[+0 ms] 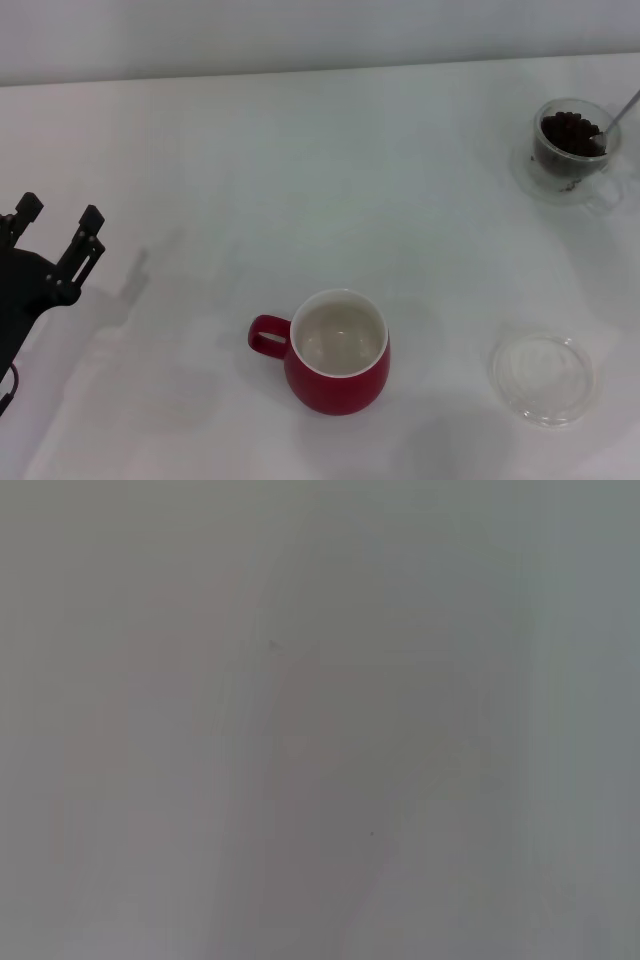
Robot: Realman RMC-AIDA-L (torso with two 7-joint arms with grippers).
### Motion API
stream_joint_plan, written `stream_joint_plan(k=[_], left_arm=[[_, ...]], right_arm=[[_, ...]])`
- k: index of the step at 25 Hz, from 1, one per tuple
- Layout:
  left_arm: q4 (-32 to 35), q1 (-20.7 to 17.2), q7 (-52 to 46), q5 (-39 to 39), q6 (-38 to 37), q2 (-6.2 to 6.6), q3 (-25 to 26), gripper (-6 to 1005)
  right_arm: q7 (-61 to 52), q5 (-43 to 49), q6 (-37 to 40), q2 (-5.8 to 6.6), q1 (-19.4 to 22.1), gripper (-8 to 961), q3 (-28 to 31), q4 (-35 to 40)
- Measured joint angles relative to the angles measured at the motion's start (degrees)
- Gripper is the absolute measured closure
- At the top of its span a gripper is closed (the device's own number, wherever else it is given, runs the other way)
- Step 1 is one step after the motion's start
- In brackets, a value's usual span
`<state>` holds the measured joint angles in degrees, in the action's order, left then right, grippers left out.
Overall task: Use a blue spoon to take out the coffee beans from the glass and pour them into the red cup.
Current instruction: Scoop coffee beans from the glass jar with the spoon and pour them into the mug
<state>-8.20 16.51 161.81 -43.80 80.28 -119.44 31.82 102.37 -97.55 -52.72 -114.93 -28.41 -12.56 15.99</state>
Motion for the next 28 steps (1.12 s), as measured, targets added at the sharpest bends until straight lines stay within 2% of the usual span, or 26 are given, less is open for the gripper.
stream_joint_plan(k=[18, 28], left_arm=[[0.03, 0.01, 0.00, 0.13, -0.04, 0.00, 0.00, 273], [-0.10, 0.01, 0.00, 0.12, -0.04, 0.07, -0.18, 272]], right_arm=[[-8.12, -1.71, -0.53, 0.08, -0.49, 792, -0.01, -2.64], [-8.82, -6.65, -0.38, 0.45, 0.51, 791, 0.00, -3.96]])
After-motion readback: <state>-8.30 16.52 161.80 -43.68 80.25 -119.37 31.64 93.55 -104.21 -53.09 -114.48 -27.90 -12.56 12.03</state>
